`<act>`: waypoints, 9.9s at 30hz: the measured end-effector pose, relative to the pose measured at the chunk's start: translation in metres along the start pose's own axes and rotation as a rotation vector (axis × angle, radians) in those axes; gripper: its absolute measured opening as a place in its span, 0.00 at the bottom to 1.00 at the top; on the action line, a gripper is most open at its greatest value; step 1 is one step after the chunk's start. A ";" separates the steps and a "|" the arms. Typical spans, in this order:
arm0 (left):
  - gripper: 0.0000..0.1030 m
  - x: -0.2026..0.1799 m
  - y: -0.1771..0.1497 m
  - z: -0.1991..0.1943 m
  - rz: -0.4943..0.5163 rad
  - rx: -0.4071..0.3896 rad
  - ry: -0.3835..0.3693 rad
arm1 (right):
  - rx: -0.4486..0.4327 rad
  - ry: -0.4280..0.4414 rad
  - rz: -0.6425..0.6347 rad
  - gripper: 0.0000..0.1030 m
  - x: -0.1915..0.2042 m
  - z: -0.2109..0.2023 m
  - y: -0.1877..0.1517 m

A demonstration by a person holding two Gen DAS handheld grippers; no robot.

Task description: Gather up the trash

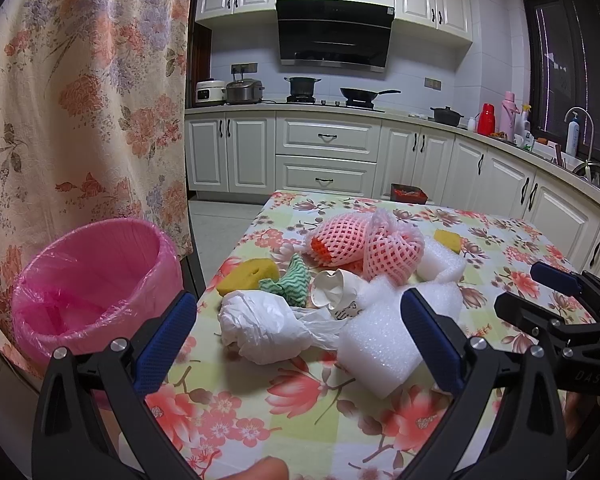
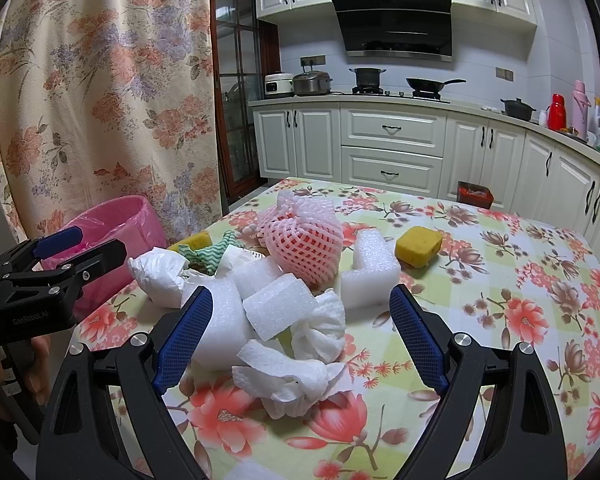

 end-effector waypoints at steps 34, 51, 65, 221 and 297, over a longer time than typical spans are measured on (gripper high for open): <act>0.96 0.000 0.000 0.000 0.001 -0.002 -0.001 | -0.001 0.000 0.000 0.82 -0.002 0.000 -0.002; 0.96 -0.006 0.004 -0.002 0.001 -0.003 -0.001 | 0.000 0.000 0.000 0.82 -0.002 0.000 -0.003; 0.96 -0.005 0.003 -0.002 0.002 -0.003 0.000 | 0.000 0.000 0.001 0.82 -0.001 -0.001 -0.003; 0.72 0.236 0.048 -0.059 -0.369 -0.021 0.123 | 0.114 0.308 -0.299 0.59 0.263 0.113 0.144; 0.76 0.033 0.014 0.081 -0.183 0.305 -0.014 | 0.253 0.010 -0.184 0.82 0.002 0.090 0.014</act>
Point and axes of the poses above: each gripper's, at about its wrist camera, not at the fingertips, and z roughly the way its jaws point, x to its left, y to its top, the point moved 6 cm from there along z, roughly the way its jaws point, and after that the axes turned 13 degrees about x, right-handed, at the moved point
